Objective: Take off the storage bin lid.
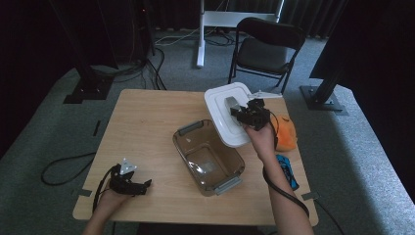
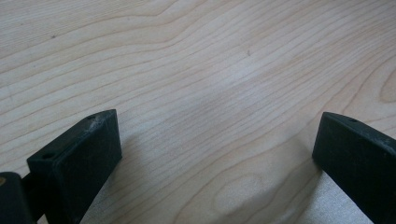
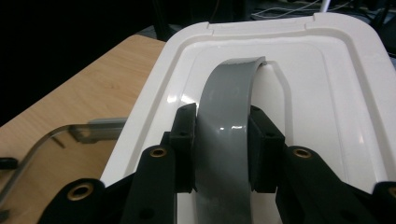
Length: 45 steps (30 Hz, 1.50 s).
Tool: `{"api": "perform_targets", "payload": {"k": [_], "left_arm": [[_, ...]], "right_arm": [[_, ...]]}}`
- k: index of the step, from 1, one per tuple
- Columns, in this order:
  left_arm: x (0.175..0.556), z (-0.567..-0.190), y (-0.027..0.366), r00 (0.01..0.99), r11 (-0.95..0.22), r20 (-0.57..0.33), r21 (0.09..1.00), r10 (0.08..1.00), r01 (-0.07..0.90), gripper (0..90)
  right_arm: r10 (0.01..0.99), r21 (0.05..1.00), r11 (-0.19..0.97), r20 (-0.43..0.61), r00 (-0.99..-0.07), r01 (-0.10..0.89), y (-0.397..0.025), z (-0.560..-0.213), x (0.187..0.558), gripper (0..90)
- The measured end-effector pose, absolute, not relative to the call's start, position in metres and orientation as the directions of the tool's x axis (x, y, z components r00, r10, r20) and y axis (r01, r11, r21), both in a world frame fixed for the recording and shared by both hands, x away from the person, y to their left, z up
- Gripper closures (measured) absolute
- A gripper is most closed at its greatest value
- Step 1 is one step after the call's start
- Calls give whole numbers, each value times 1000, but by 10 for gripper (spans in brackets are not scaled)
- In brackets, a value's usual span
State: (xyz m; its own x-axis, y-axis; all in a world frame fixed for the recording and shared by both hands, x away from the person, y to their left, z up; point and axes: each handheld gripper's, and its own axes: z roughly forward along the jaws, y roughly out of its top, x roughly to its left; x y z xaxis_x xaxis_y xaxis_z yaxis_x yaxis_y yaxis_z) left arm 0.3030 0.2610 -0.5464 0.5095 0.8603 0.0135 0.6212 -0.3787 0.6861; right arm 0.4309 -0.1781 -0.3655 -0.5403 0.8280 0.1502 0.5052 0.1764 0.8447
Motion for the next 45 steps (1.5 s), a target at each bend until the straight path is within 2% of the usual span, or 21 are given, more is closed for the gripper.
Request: {"api": "perform_targets", "payload": {"k": [16,32,45], "left_arm": [[303,-546,261,510,-379,13,686,860,621,16],[303,-546,261,509,-379,14,686,860,621,16],[303,-546,261,509,-379,14,686,861,621,16]], "right_arm": [[867,830,131,169,-469,541,-193,-380,470,676],[888,787,117,191,-419,606,-193,-421,501,676],[882,747,119,223,-415,654,-184,-461,504,676]]}}
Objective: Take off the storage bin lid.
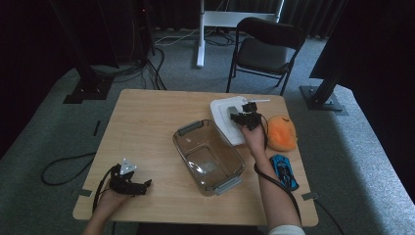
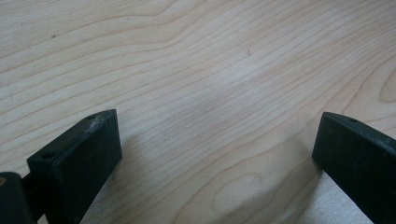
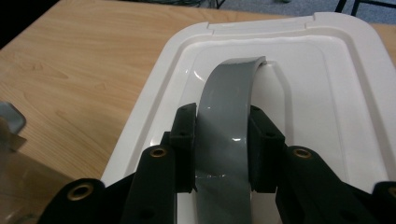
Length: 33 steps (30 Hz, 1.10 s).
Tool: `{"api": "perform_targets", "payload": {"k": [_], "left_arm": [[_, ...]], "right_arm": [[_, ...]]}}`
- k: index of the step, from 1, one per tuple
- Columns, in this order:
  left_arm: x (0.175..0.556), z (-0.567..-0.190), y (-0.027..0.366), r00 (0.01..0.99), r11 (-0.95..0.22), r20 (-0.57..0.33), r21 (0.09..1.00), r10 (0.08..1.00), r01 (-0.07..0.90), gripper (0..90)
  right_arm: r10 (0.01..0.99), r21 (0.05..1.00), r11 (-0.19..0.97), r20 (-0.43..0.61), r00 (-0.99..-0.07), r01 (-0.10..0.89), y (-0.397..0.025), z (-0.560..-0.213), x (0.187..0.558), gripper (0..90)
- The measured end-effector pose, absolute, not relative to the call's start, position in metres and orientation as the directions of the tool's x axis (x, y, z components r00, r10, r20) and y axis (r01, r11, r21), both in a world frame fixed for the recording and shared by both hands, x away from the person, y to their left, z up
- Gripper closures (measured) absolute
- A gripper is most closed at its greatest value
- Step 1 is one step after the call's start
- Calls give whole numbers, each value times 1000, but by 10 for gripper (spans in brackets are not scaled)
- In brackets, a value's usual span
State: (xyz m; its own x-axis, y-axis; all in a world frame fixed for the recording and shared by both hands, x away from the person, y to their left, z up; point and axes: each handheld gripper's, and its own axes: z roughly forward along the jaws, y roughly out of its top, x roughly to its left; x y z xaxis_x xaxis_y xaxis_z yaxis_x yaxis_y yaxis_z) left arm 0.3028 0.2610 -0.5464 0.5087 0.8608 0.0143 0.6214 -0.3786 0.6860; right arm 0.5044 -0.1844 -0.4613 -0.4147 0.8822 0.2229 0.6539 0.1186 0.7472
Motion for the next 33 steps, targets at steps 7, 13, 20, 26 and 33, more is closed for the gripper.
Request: {"api": "perform_targets", "payload": {"k": [7,13,20,26,33], "left_arm": [[302,-546,261,509,-380,15,685,861,622,17],[302,-546,261,510,-381,16,685,860,621,16],[302,-546,261,510,-381,16,685,860,621,16],[302,-546,261,510,-381,16,685,860,621,16],[301,-546,261,510,-379,14,686,860,621,16]], "right_arm": [[879,734,140,216,-424,665,-177,-477,504,676],[880,713,155,215,-423,684,-176,-489,503,676],[879,692,175,210,-428,700,-173,-503,501,675],[878,680,175,219,-425,712,-170,-510,502,674],[875,655,180,234,-423,734,-169,-510,503,554]]}}
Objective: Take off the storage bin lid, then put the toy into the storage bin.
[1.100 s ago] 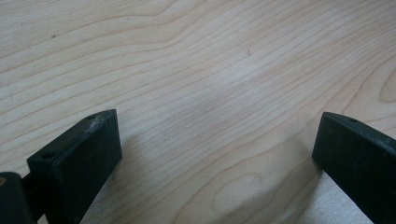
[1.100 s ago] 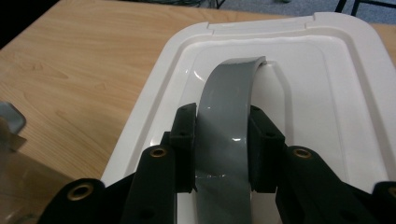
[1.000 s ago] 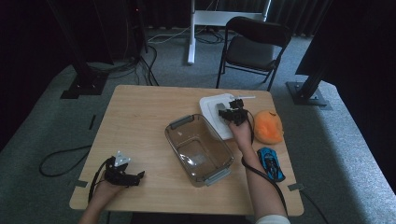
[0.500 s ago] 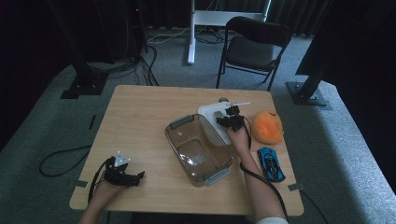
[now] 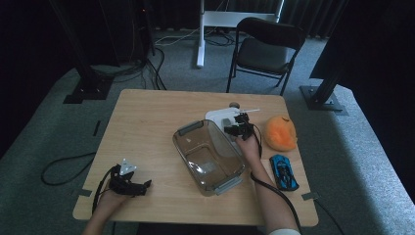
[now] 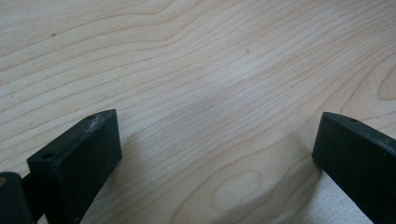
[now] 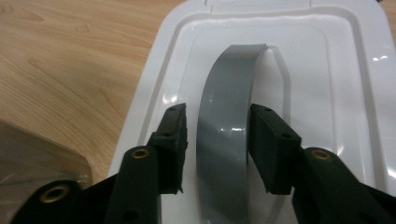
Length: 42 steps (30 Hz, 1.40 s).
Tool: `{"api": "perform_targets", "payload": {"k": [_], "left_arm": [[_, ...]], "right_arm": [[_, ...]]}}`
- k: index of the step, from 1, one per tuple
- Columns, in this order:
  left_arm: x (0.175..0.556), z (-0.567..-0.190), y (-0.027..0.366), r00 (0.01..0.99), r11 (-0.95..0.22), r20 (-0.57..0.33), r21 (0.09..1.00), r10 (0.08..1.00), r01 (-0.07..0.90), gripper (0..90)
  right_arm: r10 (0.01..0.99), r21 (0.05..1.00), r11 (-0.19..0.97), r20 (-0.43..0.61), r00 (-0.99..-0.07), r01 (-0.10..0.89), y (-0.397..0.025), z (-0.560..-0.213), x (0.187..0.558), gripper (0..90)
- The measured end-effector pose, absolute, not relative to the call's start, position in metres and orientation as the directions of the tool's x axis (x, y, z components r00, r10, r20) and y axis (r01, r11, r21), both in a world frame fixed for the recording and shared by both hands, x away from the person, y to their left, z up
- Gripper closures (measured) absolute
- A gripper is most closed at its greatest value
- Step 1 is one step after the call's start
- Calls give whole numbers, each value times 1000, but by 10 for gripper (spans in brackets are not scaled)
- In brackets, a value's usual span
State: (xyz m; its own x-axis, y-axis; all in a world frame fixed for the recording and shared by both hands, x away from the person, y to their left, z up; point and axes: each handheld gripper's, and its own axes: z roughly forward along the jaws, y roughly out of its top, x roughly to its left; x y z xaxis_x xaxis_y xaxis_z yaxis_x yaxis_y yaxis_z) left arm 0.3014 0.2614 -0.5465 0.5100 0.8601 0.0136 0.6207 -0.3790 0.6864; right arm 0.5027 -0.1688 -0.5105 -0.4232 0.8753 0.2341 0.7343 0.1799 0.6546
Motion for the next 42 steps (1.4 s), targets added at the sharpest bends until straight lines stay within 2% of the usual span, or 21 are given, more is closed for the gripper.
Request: {"api": "perform_targets", "payload": {"k": [2,7,10,12,14,28,42], "left_arm": [[301,-546,261,510,-379,14,686,860,621,16],[301,-546,261,510,-379,14,686,860,621,16],[301,-546,261,510,-379,14,686,860,621,16],[301,-546,261,510,-379,14,686,860,621,16],[301,-546,261,510,-379,14,686,860,621,16],[301,-546,261,510,-379,14,686,860,621,16],[301,-546,261,510,-379,14,686,860,621,16]], "right_arm": [[876,652,190,225,-427,734,-169,-508,502,482],[871,651,197,226,-435,733,-168,-503,498,367],[865,641,224,216,-453,734,-165,-501,496,273],[862,637,235,212,-460,734,-164,-498,493,172],[859,632,236,219,-463,738,-164,-496,491,125],[857,664,261,175,-484,701,-174,-470,471,124],[891,736,179,160,-425,653,-208,-450,445,150]]}}
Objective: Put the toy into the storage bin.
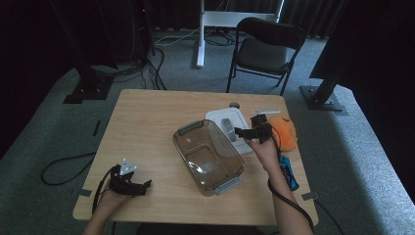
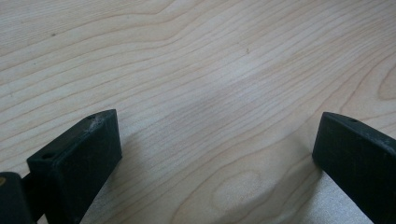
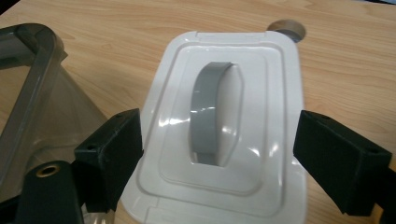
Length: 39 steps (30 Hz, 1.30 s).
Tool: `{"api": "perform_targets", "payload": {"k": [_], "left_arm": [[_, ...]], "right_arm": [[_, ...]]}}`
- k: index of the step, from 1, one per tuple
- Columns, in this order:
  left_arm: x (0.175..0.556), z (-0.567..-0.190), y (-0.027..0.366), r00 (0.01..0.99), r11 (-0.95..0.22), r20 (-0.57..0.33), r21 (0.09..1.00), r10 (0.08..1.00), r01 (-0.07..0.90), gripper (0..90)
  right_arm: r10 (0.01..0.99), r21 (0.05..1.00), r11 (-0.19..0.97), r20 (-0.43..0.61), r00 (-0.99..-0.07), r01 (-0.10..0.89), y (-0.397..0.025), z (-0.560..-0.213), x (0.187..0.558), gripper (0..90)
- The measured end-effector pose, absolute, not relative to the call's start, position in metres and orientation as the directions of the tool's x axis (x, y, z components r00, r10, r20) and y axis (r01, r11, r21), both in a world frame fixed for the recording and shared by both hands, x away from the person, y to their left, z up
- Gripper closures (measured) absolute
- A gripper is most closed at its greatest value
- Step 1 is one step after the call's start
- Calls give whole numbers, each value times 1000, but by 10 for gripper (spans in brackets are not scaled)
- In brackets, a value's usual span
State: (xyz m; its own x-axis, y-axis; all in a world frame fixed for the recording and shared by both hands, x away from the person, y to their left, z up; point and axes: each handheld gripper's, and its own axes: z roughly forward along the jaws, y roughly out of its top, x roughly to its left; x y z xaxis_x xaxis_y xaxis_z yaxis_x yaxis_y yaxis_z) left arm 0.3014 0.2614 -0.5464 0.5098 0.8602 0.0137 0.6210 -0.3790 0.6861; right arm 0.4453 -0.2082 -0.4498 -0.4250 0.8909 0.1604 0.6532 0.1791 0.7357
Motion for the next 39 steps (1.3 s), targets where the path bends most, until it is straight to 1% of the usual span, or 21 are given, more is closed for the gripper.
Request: {"api": "perform_targets", "payload": {"k": [4,10,15,25,39], "left_arm": [[301,-546,261,510,-379,14,686,860,621,16],[301,-546,261,507,-377,14,686,862,622,16],[301,-546,261,507,-377,14,686,862,622,16],[301,-546,261,506,-377,14,686,862,622,16],[301,-546,261,506,-376,14,686,863,623,16]], "right_arm": [[894,739,170,163,-418,652,-215,-446,443,150],[907,745,171,137,-399,645,-224,-442,438,150],[925,764,146,120,-360,628,-237,-436,434,151],[943,752,91,145,-299,653,-265,-434,432,151],[971,735,48,124,-204,677,-304,-438,432,151]]}}
